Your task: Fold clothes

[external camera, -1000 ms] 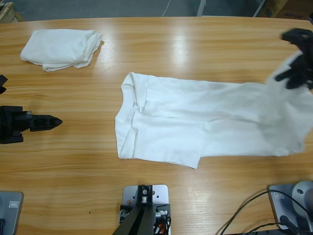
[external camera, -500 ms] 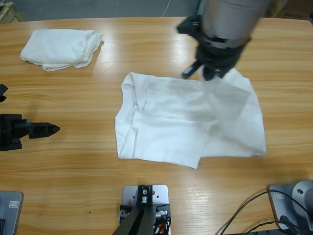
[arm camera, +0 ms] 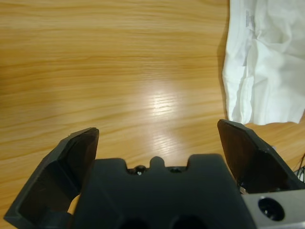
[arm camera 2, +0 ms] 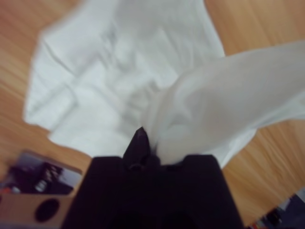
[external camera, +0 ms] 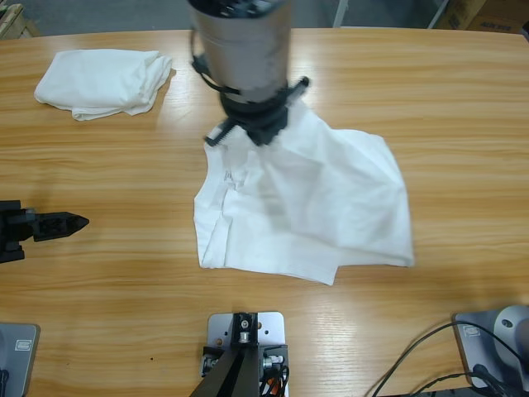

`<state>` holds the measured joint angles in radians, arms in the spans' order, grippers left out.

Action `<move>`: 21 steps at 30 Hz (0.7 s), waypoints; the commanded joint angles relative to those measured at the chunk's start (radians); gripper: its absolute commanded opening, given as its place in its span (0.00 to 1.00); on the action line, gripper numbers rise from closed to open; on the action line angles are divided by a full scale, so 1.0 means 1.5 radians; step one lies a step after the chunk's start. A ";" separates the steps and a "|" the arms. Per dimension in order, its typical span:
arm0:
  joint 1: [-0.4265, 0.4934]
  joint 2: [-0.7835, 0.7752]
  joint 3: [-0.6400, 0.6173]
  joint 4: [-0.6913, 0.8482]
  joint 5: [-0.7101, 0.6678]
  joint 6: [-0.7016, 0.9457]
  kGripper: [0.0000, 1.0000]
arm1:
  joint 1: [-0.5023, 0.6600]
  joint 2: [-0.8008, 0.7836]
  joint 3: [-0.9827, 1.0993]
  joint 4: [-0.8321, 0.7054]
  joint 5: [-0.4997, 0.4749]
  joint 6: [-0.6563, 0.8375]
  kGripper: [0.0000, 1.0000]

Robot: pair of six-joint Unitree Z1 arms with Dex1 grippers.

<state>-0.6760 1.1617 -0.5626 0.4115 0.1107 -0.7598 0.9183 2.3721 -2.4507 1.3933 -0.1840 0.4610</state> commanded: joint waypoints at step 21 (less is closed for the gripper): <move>-0.004 -0.026 0.045 -0.019 0.009 -0.012 0.98 | 0.056 0.101 -0.164 0.141 0.068 0.008 1.00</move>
<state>-0.6760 1.1312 -0.5305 0.4050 0.1107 -0.7632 0.9637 2.5080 -2.6252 1.3933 -0.1038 0.4620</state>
